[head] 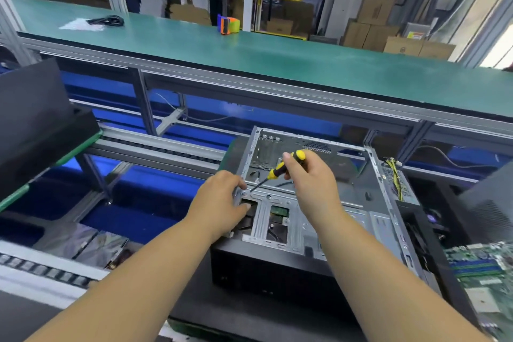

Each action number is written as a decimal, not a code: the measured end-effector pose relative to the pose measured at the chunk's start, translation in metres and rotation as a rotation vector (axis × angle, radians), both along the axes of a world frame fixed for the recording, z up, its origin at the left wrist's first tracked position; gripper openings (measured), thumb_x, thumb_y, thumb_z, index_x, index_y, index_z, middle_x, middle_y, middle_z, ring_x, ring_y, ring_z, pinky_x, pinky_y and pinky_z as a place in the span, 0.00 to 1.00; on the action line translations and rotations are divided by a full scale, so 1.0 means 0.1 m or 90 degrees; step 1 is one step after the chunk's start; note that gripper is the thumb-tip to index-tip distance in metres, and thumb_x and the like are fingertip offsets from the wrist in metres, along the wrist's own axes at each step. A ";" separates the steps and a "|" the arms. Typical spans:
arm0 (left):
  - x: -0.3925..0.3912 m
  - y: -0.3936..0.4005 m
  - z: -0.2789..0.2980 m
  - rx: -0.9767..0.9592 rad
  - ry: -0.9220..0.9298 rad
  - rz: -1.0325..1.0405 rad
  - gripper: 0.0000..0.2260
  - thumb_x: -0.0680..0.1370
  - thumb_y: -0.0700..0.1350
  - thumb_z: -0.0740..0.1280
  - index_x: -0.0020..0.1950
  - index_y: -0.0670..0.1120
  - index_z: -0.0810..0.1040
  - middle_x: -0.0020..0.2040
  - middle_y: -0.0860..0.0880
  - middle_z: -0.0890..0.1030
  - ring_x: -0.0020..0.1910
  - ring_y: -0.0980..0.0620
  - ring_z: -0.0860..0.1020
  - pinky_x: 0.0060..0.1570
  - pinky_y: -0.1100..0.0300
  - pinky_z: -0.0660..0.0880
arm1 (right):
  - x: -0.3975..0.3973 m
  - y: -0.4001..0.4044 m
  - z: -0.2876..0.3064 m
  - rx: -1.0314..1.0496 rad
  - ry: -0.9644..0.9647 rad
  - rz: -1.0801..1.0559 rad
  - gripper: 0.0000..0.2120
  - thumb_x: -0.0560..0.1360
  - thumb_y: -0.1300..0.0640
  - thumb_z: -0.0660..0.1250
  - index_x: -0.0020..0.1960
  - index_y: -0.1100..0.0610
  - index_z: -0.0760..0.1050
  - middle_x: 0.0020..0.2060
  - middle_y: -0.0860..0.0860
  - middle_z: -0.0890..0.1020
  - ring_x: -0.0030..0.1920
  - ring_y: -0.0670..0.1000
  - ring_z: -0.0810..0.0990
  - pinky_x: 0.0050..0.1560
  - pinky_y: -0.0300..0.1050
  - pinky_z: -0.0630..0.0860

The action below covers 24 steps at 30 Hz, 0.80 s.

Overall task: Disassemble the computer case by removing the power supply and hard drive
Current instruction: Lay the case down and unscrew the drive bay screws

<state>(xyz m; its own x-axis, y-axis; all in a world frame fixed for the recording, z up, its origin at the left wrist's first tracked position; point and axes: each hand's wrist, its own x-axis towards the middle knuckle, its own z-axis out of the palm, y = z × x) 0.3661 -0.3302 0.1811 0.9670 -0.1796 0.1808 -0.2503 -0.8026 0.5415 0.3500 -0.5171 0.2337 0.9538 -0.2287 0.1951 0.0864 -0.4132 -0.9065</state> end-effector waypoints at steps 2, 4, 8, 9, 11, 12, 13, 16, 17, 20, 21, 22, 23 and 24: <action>0.00 0.00 -0.03 -0.010 0.000 0.000 0.16 0.73 0.51 0.74 0.59 0.55 0.77 0.58 0.56 0.73 0.60 0.52 0.72 0.61 0.55 0.72 | 0.03 0.05 0.00 -0.028 0.001 0.008 0.13 0.79 0.44 0.63 0.40 0.51 0.74 0.37 0.49 0.81 0.37 0.46 0.76 0.39 0.48 0.72; -0.01 -0.01 -0.03 -0.014 -0.004 0.005 0.16 0.73 0.50 0.74 0.59 0.54 0.77 0.58 0.55 0.73 0.61 0.52 0.71 0.61 0.53 0.72 | 0.07 0.08 0.00 -0.045 0.007 0.025 0.13 0.79 0.44 0.63 0.41 0.52 0.74 0.38 0.51 0.81 0.37 0.48 0.75 0.39 0.47 0.71; 0.01 -0.07 -0.02 0.009 -0.017 0.044 0.16 0.73 0.50 0.73 0.59 0.55 0.76 0.58 0.56 0.72 0.60 0.52 0.71 0.62 0.55 0.70 | 0.15 0.10 -0.01 -0.057 0.015 0.063 0.13 0.79 0.43 0.62 0.41 0.49 0.73 0.36 0.43 0.82 0.33 0.40 0.74 0.35 0.43 0.67; 0.02 -0.09 -0.02 0.013 -0.019 0.056 0.16 0.73 0.50 0.73 0.59 0.56 0.76 0.58 0.56 0.72 0.60 0.53 0.71 0.62 0.55 0.69 | 0.17 0.09 -0.01 -0.058 0.015 0.074 0.13 0.79 0.43 0.61 0.41 0.49 0.72 0.36 0.39 0.81 0.33 0.39 0.74 0.34 0.43 0.67; 0.03 -0.12 -0.01 0.012 -0.019 0.073 0.14 0.73 0.50 0.73 0.57 0.56 0.77 0.57 0.57 0.71 0.59 0.53 0.70 0.62 0.56 0.69 | 0.20 0.06 -0.01 -0.068 0.012 0.091 0.13 0.79 0.42 0.61 0.41 0.48 0.72 0.36 0.36 0.81 0.34 0.38 0.74 0.34 0.43 0.66; 0.04 -0.14 -0.01 0.011 -0.019 0.080 0.13 0.73 0.49 0.73 0.56 0.56 0.77 0.57 0.57 0.71 0.59 0.53 0.70 0.62 0.56 0.69 | 0.22 0.05 0.00 -0.080 0.010 0.101 0.13 0.79 0.42 0.61 0.41 0.48 0.72 0.36 0.37 0.81 0.35 0.39 0.75 0.35 0.43 0.67; 0.05 -0.16 -0.01 0.014 -0.019 0.087 0.12 0.73 0.49 0.72 0.55 0.56 0.78 0.57 0.57 0.71 0.59 0.53 0.70 0.62 0.55 0.70 | 0.23 0.04 0.00 -0.093 0.007 0.112 0.13 0.79 0.41 0.61 0.41 0.47 0.72 0.36 0.38 0.81 0.36 0.41 0.76 0.35 0.44 0.68; 0.06 -0.24 -0.03 0.021 -0.026 0.107 0.08 0.74 0.48 0.72 0.51 0.55 0.78 0.55 0.57 0.71 0.57 0.52 0.71 0.58 0.55 0.72 | 0.27 0.00 0.01 -0.126 -0.006 0.139 0.13 0.78 0.41 0.61 0.41 0.48 0.71 0.34 0.42 0.80 0.35 0.43 0.75 0.36 0.46 0.71; 0.07 -0.25 -0.04 0.015 -0.032 0.110 0.07 0.74 0.48 0.72 0.51 0.54 0.79 0.54 0.57 0.70 0.56 0.52 0.71 0.56 0.56 0.73 | 0.28 -0.01 0.02 -0.140 -0.010 0.146 0.13 0.79 0.41 0.61 0.41 0.49 0.71 0.33 0.40 0.79 0.34 0.42 0.74 0.35 0.45 0.69; 0.07 -0.25 -0.09 0.007 -0.053 0.108 0.06 0.74 0.48 0.71 0.49 0.53 0.79 0.52 0.57 0.70 0.55 0.53 0.71 0.52 0.56 0.73 | 0.31 -0.03 0.04 -0.190 -0.028 0.165 0.14 0.79 0.41 0.61 0.41 0.49 0.71 0.31 0.40 0.77 0.32 0.43 0.73 0.33 0.45 0.67; 0.06 -0.24 -0.10 0.010 -0.060 0.105 0.06 0.74 0.48 0.71 0.49 0.53 0.79 0.52 0.57 0.70 0.54 0.53 0.71 0.52 0.57 0.73 | 0.32 -0.03 0.05 -0.208 -0.034 0.168 0.14 0.79 0.41 0.60 0.41 0.50 0.71 0.31 0.43 0.77 0.33 0.44 0.73 0.33 0.45 0.68; 0.06 -0.23 -0.10 0.016 -0.068 0.099 0.06 0.74 0.47 0.71 0.50 0.53 0.79 0.52 0.57 0.70 0.54 0.53 0.70 0.52 0.58 0.73 | 0.33 -0.03 0.06 -0.221 -0.037 0.170 0.15 0.79 0.41 0.60 0.41 0.50 0.70 0.32 0.44 0.76 0.34 0.46 0.73 0.33 0.46 0.68; 0.06 -0.23 -0.10 0.023 -0.075 0.095 0.06 0.74 0.47 0.71 0.51 0.53 0.79 0.52 0.57 0.70 0.54 0.53 0.70 0.52 0.58 0.72 | 0.34 -0.03 0.07 -0.229 -0.038 0.172 0.15 0.79 0.41 0.60 0.41 0.50 0.70 0.33 0.45 0.75 0.34 0.47 0.73 0.34 0.47 0.69; 0.07 -0.23 -0.10 0.027 -0.081 0.093 0.07 0.74 0.47 0.71 0.51 0.52 0.80 0.52 0.57 0.71 0.54 0.54 0.70 0.51 0.59 0.71 | 0.35 -0.03 0.08 -0.233 -0.038 0.175 0.15 0.79 0.41 0.60 0.41 0.50 0.70 0.33 0.45 0.75 0.35 0.48 0.73 0.35 0.48 0.70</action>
<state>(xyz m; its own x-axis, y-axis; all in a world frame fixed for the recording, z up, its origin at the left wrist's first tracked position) 0.3729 -0.3534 0.1711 0.9534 -0.0487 0.2977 -0.1929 -0.8572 0.4774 0.3848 -0.5205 0.2420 0.9542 0.1248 0.2718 0.2844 -0.6600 -0.6954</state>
